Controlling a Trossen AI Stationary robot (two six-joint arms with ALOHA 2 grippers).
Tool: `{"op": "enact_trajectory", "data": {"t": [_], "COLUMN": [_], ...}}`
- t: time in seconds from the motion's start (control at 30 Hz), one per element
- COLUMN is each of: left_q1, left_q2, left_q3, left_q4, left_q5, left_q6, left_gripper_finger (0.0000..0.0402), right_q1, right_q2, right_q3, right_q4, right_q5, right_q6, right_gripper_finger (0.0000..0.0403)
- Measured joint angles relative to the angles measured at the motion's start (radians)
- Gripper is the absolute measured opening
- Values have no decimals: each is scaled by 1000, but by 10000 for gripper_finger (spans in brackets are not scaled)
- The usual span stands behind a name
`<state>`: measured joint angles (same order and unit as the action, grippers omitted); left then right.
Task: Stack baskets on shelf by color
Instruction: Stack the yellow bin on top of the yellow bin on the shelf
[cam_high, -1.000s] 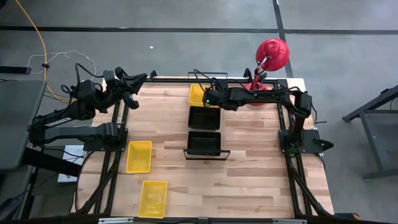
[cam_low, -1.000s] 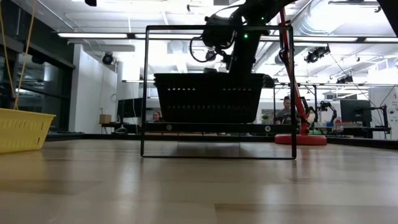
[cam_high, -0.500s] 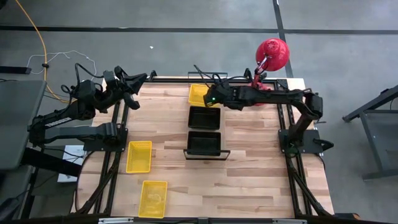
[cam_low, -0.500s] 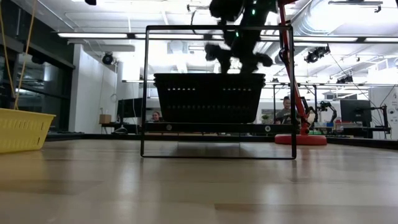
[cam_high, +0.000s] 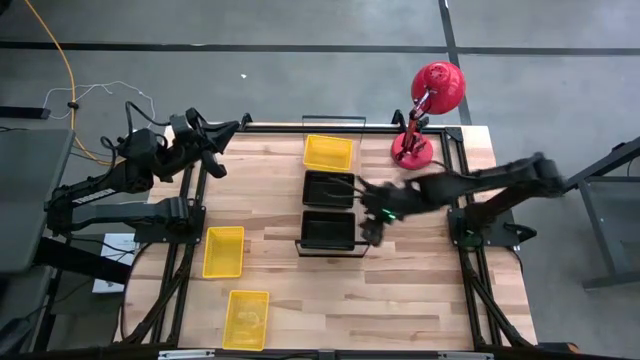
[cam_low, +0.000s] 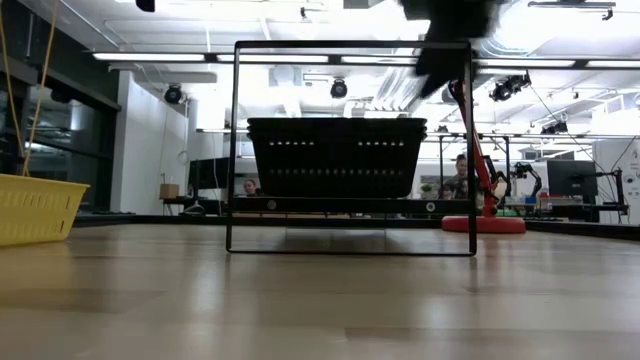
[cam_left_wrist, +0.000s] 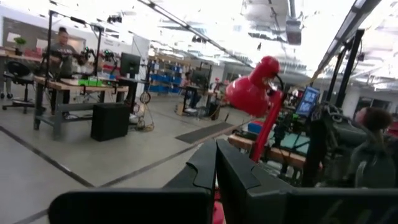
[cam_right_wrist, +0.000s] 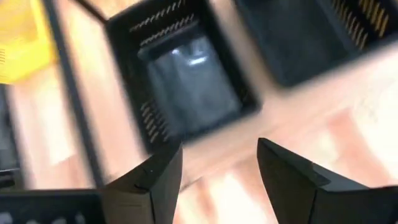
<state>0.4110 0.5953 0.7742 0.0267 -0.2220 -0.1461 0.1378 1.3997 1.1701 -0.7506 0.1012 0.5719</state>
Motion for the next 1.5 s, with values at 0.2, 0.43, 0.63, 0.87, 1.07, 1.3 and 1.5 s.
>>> {"op": "enact_trajectory", "data": {"t": [0.2,0.43,0.63,0.87,1.07,1.3,1.5], "left_q1": [-1,-1,-1,-20,-52,-101,-133], "left_q2": [5,31,65,89,93,92,92], "left_q3": [0,0,0,0,0,0,0], "left_q4": [-40,-42,-41,-39,-31,-22,-15], "left_q5": [13,81,128,159,159,150,109], "left_q6": [-8,7,0,-8,24,79,61], "left_gripper_finger": [0,0,9,22,30,61,114], "right_q1": [138,196,197,197,197,197,197], "right_q2": [-298,-501,-551,-551,-551,-595,-662], "right_q3": [-297,-455,-466,-466,-465,-465,-465], "right_q4": [312,678,689,691,670,571,524], "right_q5": [79,264,251,231,212,142,144], "right_q6": [303,213,15,-57,-83,-63,-37], "right_gripper_finger": [195,195,195,195,153,15,4]}}
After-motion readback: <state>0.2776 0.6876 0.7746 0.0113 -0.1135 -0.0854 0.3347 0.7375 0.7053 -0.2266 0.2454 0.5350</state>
